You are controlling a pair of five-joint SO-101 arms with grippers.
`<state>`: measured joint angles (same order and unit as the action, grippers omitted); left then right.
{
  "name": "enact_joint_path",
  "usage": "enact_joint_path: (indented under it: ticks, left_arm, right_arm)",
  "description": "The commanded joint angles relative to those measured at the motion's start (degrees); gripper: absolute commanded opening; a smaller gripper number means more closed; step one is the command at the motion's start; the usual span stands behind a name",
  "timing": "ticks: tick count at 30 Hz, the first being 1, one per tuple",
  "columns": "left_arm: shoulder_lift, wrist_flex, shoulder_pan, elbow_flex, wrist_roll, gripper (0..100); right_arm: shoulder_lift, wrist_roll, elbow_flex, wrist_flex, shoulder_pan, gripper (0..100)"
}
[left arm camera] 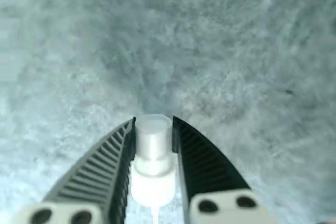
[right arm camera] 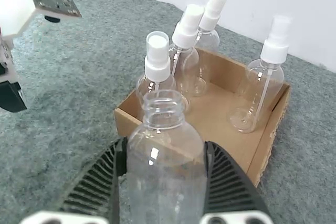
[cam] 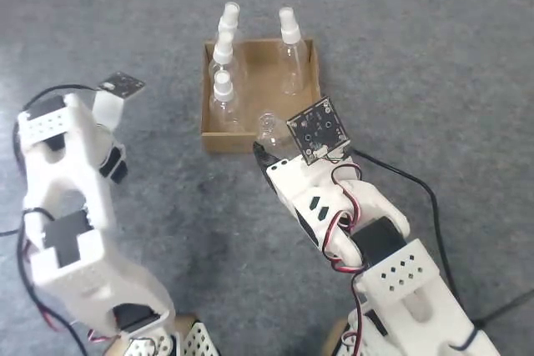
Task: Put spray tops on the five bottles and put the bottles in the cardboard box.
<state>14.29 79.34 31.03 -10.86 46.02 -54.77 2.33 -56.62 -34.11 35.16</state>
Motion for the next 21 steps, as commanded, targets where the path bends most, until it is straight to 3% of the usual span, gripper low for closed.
enact_joint_path:
  ticks: [1,11,21]
  left_arm:
    - [-6.86,3.43,0.09,0.31,-1.67,1]
    - [-15.21,7.74,0.26,0.22,-3.96,1]
    - [-28.57,3.34,-0.88,-10.42,-5.63,1]
  right_arm:
    - [0.13,0.97,4.66,1.45,0.22,1.7]
    - [0.13,0.97,4.66,1.45,0.22,1.7]
    - [0.13,0.97,4.66,1.45,0.22,1.7]
